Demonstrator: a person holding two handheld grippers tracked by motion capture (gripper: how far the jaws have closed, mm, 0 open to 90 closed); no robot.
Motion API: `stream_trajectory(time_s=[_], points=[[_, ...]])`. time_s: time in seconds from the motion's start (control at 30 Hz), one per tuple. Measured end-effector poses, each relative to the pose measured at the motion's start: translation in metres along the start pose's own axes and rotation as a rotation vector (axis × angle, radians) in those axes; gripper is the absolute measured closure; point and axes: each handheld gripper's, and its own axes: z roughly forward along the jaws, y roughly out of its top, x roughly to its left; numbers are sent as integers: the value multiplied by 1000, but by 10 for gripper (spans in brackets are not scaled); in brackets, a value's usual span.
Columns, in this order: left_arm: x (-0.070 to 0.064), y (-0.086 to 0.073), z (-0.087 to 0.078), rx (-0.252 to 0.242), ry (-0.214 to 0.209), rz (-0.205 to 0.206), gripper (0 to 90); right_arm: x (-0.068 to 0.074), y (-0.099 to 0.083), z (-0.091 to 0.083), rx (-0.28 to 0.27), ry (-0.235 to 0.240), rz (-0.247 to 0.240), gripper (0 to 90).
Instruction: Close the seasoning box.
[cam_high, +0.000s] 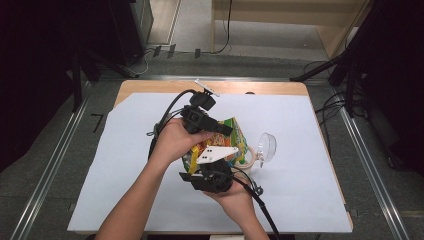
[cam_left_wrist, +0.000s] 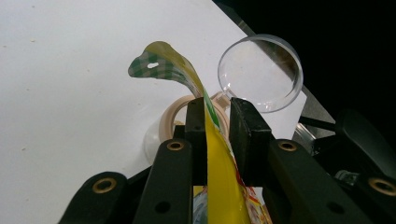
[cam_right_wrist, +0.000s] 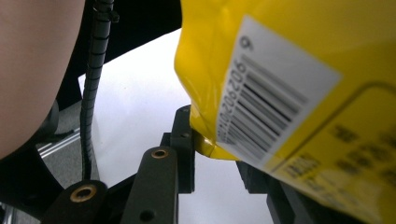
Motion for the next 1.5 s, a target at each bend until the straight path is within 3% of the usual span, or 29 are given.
stream_trajectory(time_s=[0.33, 0.6, 0.73, 0.8, 1.23, 1.5], points=[[2, 1, -4, -8, -18, -3, 768, 5, 1, 1, -60, -27, 42, 701], [-6, 1, -4, -16, 30, 27, 781, 6, -1, 4, -82, -66, 58, 700], [-6, 1, -4, -15, 33, 29, 787, 6, -1, 4, -79, -74, 65, 698], [-4, 1, -4, -15, 35, 27, 787, 9, -1, 5, -73, -99, 44, 695], [-5, 1, -9, -39, 43, 37, 778, 8, 3, 2, -104, -66, 102, 680], [-6, 0, -9, -36, 56, 40, 780, 8, 4, 5, -91, -78, 77, 683]])
